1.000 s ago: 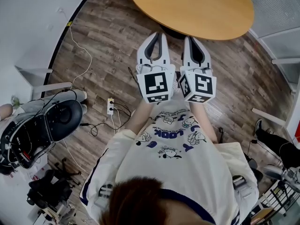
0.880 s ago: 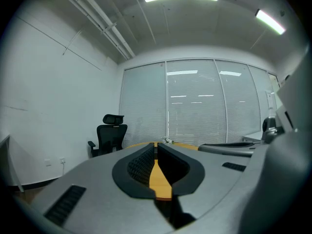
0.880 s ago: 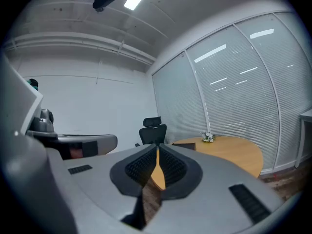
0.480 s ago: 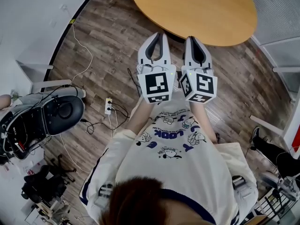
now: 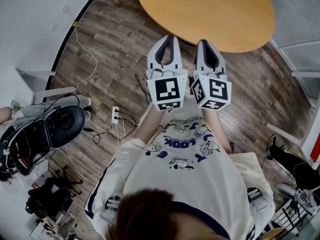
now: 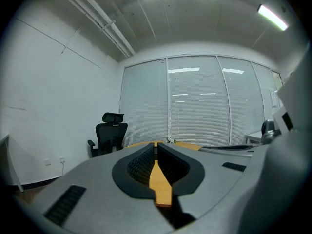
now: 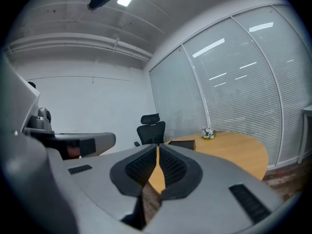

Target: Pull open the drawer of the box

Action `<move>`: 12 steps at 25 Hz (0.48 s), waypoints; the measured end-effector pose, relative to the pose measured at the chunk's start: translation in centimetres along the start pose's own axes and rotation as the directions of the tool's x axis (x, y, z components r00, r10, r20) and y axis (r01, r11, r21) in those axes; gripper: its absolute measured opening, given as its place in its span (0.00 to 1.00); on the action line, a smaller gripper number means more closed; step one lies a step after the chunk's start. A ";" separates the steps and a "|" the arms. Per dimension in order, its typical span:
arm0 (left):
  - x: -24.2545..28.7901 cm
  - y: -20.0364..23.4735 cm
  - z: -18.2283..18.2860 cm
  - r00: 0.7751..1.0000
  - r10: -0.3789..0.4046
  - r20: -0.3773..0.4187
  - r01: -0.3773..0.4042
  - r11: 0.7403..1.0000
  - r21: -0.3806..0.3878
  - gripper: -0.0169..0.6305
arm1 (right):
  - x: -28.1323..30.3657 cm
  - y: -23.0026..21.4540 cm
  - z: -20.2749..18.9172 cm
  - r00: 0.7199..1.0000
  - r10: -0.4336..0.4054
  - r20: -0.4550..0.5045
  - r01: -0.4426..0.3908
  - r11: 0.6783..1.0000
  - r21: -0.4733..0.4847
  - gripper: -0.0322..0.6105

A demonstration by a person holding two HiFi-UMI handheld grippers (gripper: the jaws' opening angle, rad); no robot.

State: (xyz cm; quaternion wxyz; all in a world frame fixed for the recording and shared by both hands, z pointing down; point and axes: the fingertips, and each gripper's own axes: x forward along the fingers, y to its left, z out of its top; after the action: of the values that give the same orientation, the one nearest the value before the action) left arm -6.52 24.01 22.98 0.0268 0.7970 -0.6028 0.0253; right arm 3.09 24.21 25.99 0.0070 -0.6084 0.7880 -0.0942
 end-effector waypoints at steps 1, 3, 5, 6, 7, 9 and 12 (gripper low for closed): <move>0.2 -0.1 0.2 1.000 -0.003 0.001 0.003 1.000 0.000 0.07 | 0.0 -0.2 0.2 1.000 -0.003 0.002 0.003 1.000 -0.001 0.11; 0.7 -0.3 0.5 1.000 -0.010 0.007 0.010 1.000 0.003 0.07 | 0.3 -0.5 0.6 1.000 -0.010 0.009 0.010 1.000 0.000 0.11; 1.9 -0.4 0.5 1.000 -0.017 0.009 0.017 1.000 0.007 0.07 | 1.1 -1.2 0.7 1.000 -0.015 0.011 0.015 1.000 0.004 0.11; 2.9 -0.5 0.3 1.000 -0.020 0.005 0.020 1.000 0.009 0.07 | 1.9 -1.8 0.5 1.000 -0.017 0.009 0.017 1.000 0.008 0.11; 4.2 -0.5 -0.1 1.000 -0.023 -0.001 0.023 1.000 0.011 0.07 | 3.0 -2.4 0.2 1.000 -0.018 0.004 0.018 1.000 0.013 0.11; 6.8 -0.2 -0.6 0.999 -0.029 -0.015 0.029 1.000 0.010 0.07 | 5.3 -3.4 -0.1 1.000 -0.022 -0.004 0.023 1.000 0.021 0.11; 9.3 0.6 -0.4 0.999 -0.046 -0.020 0.046 0.999 0.010 0.07 | 7.8 -4.0 0.2 0.999 -0.035 -0.005 0.036 0.999 0.026 0.11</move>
State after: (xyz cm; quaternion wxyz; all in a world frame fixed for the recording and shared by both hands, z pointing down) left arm -4.51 14.92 24.03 0.0290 0.8105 -0.5839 0.0357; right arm 4.88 15.70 27.22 0.0114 -0.6219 0.7758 -0.1063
